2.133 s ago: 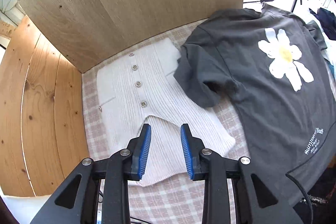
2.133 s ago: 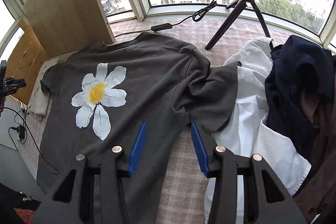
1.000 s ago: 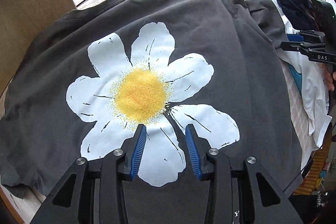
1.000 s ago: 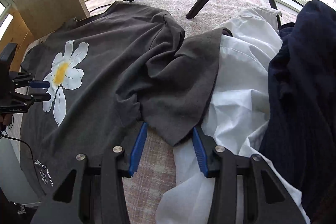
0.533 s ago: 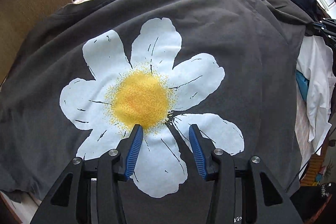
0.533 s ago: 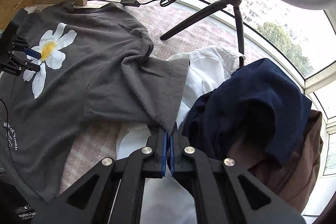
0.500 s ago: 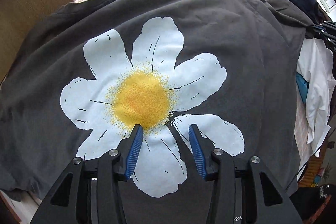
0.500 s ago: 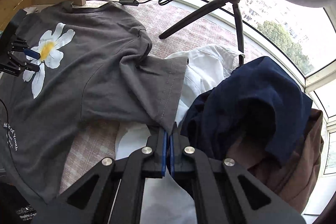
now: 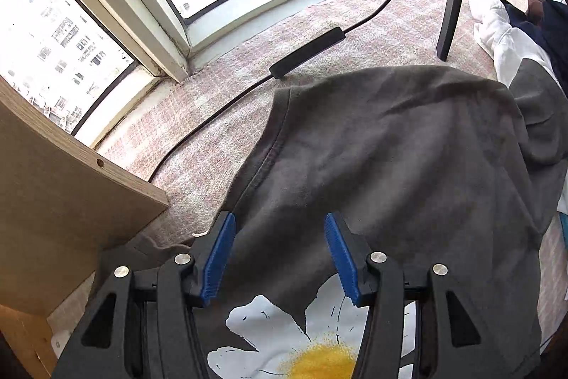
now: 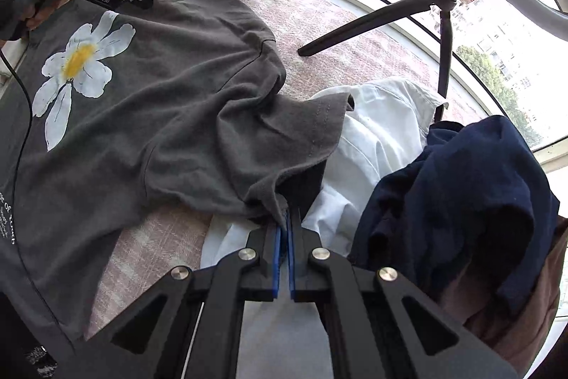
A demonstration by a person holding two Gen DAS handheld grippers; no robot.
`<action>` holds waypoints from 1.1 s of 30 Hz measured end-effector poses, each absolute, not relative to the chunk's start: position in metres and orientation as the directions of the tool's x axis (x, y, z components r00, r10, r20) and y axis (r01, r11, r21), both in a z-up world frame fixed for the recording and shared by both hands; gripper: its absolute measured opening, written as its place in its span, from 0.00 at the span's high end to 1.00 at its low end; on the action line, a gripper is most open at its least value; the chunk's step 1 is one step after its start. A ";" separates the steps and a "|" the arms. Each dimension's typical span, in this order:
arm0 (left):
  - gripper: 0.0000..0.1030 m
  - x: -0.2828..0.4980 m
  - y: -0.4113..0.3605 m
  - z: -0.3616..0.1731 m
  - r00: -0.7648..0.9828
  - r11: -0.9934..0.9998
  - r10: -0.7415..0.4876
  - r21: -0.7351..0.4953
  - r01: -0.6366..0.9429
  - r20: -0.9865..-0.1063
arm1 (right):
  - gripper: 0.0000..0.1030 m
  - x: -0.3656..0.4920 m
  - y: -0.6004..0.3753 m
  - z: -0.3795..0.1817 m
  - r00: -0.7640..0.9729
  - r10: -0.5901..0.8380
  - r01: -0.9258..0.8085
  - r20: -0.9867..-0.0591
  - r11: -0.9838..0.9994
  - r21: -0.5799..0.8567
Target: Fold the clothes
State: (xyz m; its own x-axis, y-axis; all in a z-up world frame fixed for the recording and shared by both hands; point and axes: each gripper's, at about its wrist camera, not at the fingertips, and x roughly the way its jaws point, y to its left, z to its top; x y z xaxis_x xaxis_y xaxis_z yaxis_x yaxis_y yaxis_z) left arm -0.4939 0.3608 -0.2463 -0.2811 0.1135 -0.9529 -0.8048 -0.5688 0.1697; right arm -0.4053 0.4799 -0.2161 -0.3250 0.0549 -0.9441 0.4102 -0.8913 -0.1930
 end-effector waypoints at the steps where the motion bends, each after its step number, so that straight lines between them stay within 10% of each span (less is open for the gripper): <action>1: 0.52 -0.495 0.363 -0.253 -0.289 -0.546 0.097 0.192 -0.816 -0.952 | 0.98 -0.406 0.480 -0.219 -0.321 0.053 0.415 -0.945 -0.890 -0.191; 4: 0.88 -0.499 0.362 -0.263 -0.259 -0.538 0.097 0.168 -0.826 -0.961 | 0.98 -0.407 0.482 -0.222 -0.320 0.041 0.421 -0.947 -0.889 -0.181; 7: 0.98 -0.508 0.360 -0.260 -0.277 -0.564 0.114 0.167 -0.809 -0.954 | 0.98 -0.408 0.481 -0.225 -0.316 0.042 0.435 -0.948 -0.881 -0.185; 20: 1.00 -0.556 0.351 -0.257 -0.470 -0.660 0.025 0.339 -0.671 -0.882 | 0.98 -0.420 0.493 -0.222 -0.358 0.058 0.367 -0.932 -0.909 -0.198; 24: 1.00 -0.563 0.341 -0.246 -0.389 -0.701 0.107 0.208 -0.683 -0.915 | 0.98 -0.420 0.490 -0.216 -0.367 0.007 0.382 -0.930 -0.911 -0.157; 26: 0.97 -0.552 0.342 -0.240 -0.301 -0.678 0.179 0.104 -0.727 -0.937 | 0.96 -0.411 0.489 -0.218 -0.347 0.010 0.395 -0.938 -0.906 -0.155; 29: 0.45 -0.512 0.361 -0.244 -0.231 -0.560 0.209 0.077 -0.825 -0.950 | 0.88 -0.406 0.494 -0.215 -0.324 -0.015 0.392 -0.946 -0.912 -0.119; 33: 0.46 -0.478 0.385 -0.259 -0.201 -0.480 0.184 0.091 -0.873 -0.962 | 0.84 -0.403 0.495 -0.211 -0.319 -0.030 0.375 -0.947 -0.922 -0.097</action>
